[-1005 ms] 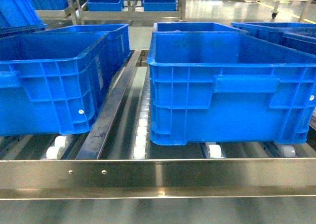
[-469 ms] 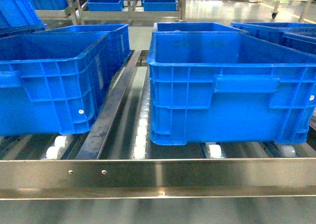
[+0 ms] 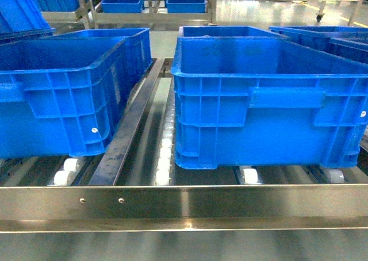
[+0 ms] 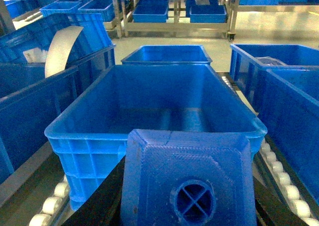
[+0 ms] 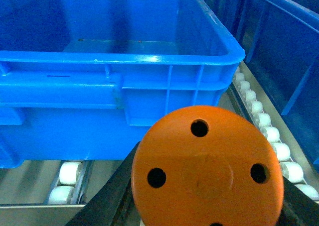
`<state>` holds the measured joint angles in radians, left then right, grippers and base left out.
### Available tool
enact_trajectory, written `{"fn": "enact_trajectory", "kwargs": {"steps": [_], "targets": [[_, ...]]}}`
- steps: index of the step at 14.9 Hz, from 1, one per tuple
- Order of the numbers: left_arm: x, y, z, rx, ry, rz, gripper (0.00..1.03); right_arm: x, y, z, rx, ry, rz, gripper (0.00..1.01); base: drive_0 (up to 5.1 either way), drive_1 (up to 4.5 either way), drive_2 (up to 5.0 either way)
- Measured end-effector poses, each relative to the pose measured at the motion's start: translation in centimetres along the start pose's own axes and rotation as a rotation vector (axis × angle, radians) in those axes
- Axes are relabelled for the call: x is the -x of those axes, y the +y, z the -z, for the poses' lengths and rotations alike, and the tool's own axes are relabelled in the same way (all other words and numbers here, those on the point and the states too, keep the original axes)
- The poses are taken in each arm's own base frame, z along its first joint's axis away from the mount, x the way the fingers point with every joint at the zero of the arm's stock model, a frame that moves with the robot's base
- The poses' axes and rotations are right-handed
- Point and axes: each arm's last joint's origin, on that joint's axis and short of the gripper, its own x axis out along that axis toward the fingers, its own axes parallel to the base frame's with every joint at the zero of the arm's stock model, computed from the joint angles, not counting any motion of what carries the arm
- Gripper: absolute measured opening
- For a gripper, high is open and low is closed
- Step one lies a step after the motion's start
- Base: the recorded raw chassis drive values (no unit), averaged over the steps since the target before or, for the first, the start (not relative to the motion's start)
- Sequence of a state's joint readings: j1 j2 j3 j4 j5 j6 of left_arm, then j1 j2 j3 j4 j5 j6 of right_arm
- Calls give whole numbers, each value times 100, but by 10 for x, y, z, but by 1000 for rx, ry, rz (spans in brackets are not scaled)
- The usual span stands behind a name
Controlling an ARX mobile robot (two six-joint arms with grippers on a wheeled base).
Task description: Sort blue parts and orange caps into right shelf containers
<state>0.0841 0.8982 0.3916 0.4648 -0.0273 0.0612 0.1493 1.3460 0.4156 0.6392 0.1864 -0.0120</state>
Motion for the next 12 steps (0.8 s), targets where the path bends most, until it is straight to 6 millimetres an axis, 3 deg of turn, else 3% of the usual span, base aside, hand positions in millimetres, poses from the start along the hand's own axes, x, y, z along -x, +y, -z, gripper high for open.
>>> {"fn": "enact_trajectory", "kwargs": {"steps": [12], "targets": [[0, 0, 0, 0, 0, 0, 44, 0, 0, 0, 0, 0, 0, 44, 0, 0, 0]]}}
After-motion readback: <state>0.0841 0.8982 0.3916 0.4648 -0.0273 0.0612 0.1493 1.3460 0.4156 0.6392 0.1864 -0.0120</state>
